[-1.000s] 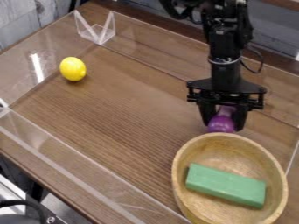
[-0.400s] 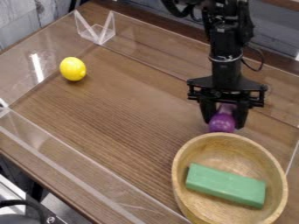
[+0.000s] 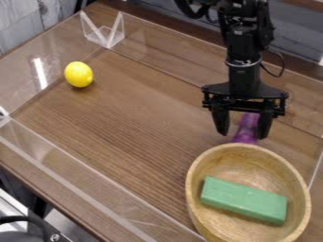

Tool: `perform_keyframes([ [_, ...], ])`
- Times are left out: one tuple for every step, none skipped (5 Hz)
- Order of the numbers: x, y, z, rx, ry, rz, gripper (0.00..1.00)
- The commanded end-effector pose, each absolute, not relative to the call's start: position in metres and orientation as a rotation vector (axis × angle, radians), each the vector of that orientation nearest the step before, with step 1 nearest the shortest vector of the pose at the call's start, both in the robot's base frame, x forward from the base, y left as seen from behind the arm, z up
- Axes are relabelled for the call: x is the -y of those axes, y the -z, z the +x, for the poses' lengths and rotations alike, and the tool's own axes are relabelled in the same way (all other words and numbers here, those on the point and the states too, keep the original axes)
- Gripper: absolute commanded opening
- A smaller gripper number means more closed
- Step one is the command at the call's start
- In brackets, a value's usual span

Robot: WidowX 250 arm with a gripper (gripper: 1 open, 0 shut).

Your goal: Put the purple eggplant in the brown bowl

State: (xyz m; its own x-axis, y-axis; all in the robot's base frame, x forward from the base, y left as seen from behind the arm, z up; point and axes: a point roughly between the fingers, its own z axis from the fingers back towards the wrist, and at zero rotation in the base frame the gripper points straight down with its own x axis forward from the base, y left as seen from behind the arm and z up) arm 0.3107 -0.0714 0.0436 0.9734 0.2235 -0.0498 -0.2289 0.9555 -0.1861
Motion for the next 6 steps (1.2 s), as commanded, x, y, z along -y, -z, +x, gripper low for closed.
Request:
perform_keyframes([
  [0.067, -0.074, 0.322, 0.056, -0.230, -0.207, 1.00],
  [0.063, -0.087, 0.321, 0.075, -0.233, -0.209, 1.00],
  [0.058, -0.111, 0.320, 0.105, -0.238, -0.210, 1.00],
  [0.045, -0.131, 0.317, 0.128, -0.252, -0.204, 1.00],
  [0.019, -0.147, 0.313, 0.144, -0.287, -0.188, 1.00],
  [-0.016, -0.155, 0.311, 0.158, -0.314, -0.169, 1.00],
])
